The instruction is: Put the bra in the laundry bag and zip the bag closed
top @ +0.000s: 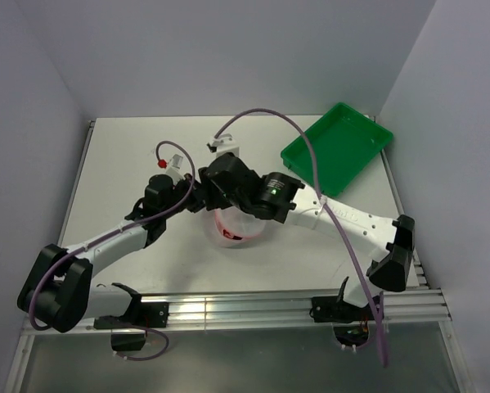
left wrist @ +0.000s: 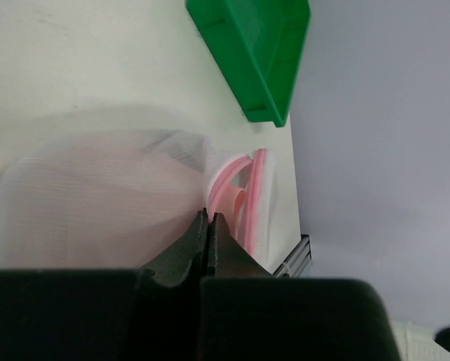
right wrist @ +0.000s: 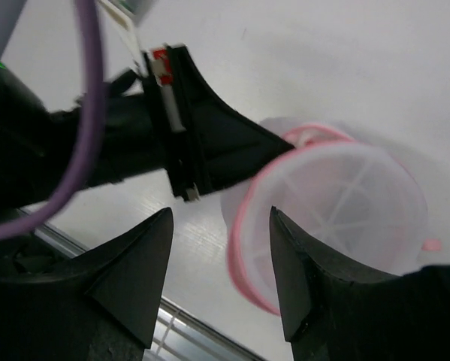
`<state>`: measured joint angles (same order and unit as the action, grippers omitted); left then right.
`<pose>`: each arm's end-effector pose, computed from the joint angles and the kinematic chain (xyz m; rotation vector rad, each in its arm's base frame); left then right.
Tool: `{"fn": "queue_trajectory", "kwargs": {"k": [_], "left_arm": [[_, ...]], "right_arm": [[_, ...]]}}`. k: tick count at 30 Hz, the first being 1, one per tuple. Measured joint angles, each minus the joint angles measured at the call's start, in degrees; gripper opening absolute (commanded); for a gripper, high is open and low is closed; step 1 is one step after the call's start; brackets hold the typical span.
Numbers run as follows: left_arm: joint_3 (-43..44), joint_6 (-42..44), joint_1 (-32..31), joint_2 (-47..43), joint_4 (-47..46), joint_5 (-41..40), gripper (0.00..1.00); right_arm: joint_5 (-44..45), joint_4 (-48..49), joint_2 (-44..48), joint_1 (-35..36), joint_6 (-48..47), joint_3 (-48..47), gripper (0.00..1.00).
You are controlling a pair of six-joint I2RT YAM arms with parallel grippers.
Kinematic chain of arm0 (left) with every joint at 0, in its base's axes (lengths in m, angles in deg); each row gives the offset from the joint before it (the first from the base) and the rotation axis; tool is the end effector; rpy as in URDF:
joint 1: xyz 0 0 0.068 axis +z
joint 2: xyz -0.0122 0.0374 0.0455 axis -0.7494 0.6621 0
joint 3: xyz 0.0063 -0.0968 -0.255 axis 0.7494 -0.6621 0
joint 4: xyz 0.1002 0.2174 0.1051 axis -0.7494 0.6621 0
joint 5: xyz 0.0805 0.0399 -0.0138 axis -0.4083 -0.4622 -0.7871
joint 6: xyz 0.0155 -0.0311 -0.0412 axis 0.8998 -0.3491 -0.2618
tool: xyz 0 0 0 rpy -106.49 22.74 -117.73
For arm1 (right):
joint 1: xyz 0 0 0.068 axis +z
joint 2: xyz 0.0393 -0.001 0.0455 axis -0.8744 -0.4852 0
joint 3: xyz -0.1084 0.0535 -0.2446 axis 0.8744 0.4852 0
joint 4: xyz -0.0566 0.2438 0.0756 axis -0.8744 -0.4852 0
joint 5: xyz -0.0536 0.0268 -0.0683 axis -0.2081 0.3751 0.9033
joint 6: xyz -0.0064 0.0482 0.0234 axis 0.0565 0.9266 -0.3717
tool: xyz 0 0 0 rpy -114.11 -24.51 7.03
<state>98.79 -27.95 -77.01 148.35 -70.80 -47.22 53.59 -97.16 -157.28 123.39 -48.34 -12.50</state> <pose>0.2378 -0.1412 0.2288 -0.3138 2.0549 -1.2912 0.1714 0.2973 0.3910 -0.4153 2.1441 0.4600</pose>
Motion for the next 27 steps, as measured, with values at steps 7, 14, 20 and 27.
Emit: {"fn": "queue_trajectory", "kwargs": {"k": [7, 14, 20, 27], "left_arm": [[-3.0, 0.3, 3.2, 0.3, -2.8, 3.5, 0.0], [-2.8, 2.3, 5.3, 1.7, -5.9, 7.1, 0.0], [1.0, 4.3, 6.0, 6.5, -6.2, 8.6, 0.02], [4.8, 6.0, 6.4, 11.7, -6.7, 10.7, 0.06]], "right_arm": [[-6.3, 10.3, 13.0, -7.6, 2.1, 21.9, 0.52], [-13.1, 26.1, 37.6, -19.6, 7.8, 53.2, 0.7], [-26.0, 41.2, 39.2, -26.9, 13.1, 67.3, 0.75], [-37.8, 58.1, 32.3, -34.1, 19.3, 70.4, 0.71]]}}
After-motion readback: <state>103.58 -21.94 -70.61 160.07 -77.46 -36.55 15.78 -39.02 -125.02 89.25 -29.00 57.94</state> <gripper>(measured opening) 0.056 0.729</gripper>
